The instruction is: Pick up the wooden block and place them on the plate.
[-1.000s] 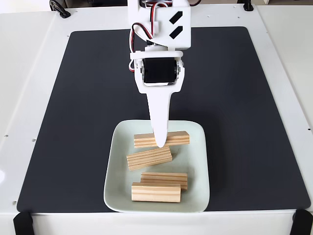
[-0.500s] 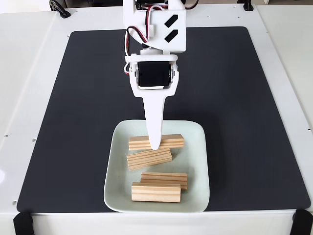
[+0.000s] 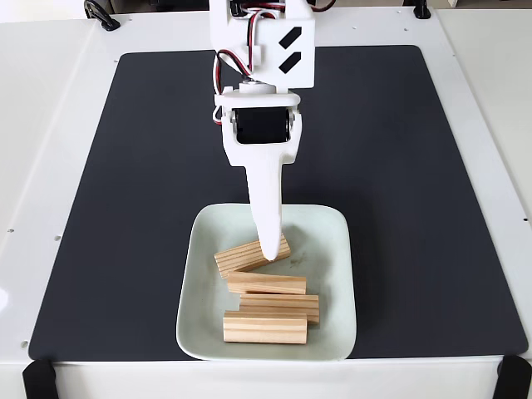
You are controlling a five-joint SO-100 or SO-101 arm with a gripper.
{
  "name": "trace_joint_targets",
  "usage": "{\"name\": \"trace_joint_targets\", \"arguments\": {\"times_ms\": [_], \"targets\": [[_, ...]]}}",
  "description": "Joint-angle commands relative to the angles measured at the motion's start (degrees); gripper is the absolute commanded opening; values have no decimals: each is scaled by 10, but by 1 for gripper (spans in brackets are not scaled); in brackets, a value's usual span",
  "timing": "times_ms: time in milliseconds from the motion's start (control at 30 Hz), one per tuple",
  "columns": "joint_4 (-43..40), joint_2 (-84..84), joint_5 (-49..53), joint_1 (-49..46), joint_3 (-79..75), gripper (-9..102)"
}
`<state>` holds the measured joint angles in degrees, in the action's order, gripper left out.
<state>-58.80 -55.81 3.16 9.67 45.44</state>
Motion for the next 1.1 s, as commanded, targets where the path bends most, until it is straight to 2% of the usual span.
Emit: {"name": "trace_joint_targets", "arguments": {"times_ms": [0, 133, 300, 333, 433, 533, 700, 967, 1067], "targets": [[-1, -60, -3, 4, -27, 46], [6, -126, -43, 1, 29, 36], [7, -249, -59, 1, 146, 1], [8, -275, -59, 4, 174, -2], [50, -356, -59, 10, 279, 3], [142, -445, -59, 19, 401, -1], [312, -623, -58, 29, 626, 0], [538, -925, -58, 31, 986, 0], [599, -1016, -58, 30, 1095, 0]]}}
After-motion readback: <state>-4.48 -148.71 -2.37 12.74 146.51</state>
